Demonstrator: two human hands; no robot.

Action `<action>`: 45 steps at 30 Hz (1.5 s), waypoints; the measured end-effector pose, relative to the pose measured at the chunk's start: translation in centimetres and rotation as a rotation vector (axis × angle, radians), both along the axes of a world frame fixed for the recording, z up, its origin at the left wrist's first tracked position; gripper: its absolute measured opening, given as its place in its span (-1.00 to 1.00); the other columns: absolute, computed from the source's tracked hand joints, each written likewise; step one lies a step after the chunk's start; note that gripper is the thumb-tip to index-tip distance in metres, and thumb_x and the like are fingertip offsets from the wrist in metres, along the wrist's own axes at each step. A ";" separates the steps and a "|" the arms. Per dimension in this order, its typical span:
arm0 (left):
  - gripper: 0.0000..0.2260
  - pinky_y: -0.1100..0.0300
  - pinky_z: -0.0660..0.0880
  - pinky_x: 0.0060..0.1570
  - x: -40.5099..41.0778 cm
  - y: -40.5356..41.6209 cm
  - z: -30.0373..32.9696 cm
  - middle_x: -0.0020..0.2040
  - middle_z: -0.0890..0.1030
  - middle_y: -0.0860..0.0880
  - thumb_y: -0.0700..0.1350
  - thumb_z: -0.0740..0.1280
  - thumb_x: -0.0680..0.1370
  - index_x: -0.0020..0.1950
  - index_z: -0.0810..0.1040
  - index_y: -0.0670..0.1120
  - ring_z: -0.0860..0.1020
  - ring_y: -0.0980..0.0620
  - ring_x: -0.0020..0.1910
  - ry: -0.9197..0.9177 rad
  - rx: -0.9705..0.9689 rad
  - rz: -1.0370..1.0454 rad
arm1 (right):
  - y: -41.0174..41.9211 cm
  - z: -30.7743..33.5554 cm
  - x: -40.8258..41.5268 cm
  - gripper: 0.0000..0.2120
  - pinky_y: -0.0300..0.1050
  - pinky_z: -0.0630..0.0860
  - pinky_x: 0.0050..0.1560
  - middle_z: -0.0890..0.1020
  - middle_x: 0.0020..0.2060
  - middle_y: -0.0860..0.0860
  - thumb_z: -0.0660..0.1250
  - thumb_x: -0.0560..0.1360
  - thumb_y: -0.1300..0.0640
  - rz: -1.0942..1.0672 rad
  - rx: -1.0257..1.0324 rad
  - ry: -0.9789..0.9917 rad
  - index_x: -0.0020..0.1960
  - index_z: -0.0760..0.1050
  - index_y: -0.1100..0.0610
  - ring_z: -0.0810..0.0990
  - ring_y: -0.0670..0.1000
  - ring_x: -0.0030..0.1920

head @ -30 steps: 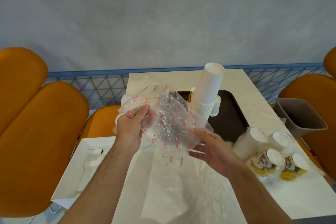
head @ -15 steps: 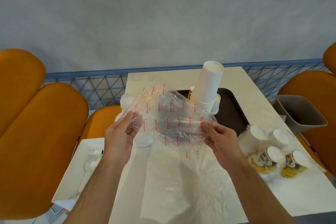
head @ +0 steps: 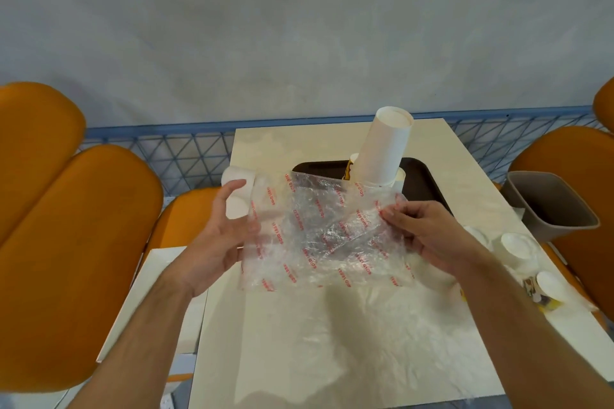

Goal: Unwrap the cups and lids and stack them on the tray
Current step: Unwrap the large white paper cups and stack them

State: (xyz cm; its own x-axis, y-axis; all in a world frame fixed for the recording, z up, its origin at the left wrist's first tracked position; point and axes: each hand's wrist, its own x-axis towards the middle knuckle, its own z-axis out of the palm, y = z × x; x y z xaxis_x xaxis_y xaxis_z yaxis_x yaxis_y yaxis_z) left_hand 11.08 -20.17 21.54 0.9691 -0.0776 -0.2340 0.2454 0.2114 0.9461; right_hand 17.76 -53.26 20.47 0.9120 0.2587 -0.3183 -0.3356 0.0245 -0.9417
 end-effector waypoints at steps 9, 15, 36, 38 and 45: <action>-0.63 0.02 0.64 0.04 -0.8 -1.6 0.3 0.31 0.54 0.17 -0.33 0.41 0.50 0.13 0.66 0.11 0.66 -0.07 0.10 -0.064 0.239 -0.152 | -0.1 0.2 0.4 -0.68 -0.06 0.66 -0.16 0.68 -0.13 0.22 0.51 0.38 0.11 -0.035 -0.085 -0.003 0.06 0.66 0.28 0.60 0.11 -0.19; -0.43 0.08 0.64 0.03 -0.7 -1.6 0.0 0.48 0.37 0.18 -0.38 0.40 0.49 0.37 0.52 0.15 0.62 0.00 0.20 -0.041 0.180 -0.105 | 1.0 0.0 -1.4 -0.73 -0.17 0.53 -0.41 0.69 -0.20 0.09 0.37 0.56 0.33 -0.283 0.160 -0.179 -0.02 0.30 0.07 0.61 0.00 -0.32; -0.06 -0.16 0.57 0.16 -0.7 -1.0 -0.7 0.29 0.47 0.34 -0.45 0.47 0.39 0.44 0.27 0.43 0.50 -0.03 0.34 0.037 0.179 -0.294 | 0.9 -2.2 -2.7 -0.67 -0.03 0.65 -0.12 0.67 0.18 0.00 0.39 0.56 0.29 -0.010 -0.038 -0.201 0.12 0.70 -0.11 0.67 0.14 0.08; -0.05 -0.16 0.58 0.15 -0.8 -1.0 -0.6 0.28 0.46 0.38 -0.46 0.47 0.40 0.44 0.27 0.43 0.51 -0.02 0.33 0.035 0.179 -0.295 | 0.9 -2.9 -2.8 -0.63 -0.04 0.65 -0.07 0.69 0.13 0.01 0.40 0.54 0.34 -0.026 -0.042 -0.211 0.16 0.69 -0.09 0.65 0.18 0.02; -0.03 -0.17 0.60 0.08 -1.5 -0.5 -0.7 0.36 0.39 0.41 -0.49 0.46 0.38 0.45 0.27 0.42 0.52 0.04 0.33 0.010 0.145 -0.279 | -0.6 -2.6 -3.0 -0.20 0.04 0.68 0.03 0.56 0.35 -0.10 0.33 0.44 0.61 0.189 0.123 -0.115 0.48 0.43 -0.07 0.69 0.07 0.08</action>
State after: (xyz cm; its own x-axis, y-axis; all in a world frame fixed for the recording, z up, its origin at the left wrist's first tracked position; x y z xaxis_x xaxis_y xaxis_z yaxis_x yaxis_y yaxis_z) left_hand 9.60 -20.65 20.82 0.9126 -0.3057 -0.2714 0.2842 -0.0027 0.9588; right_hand 14.74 -53.90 17.83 0.8720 0.4588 -0.1706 -0.2357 0.0881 -0.9678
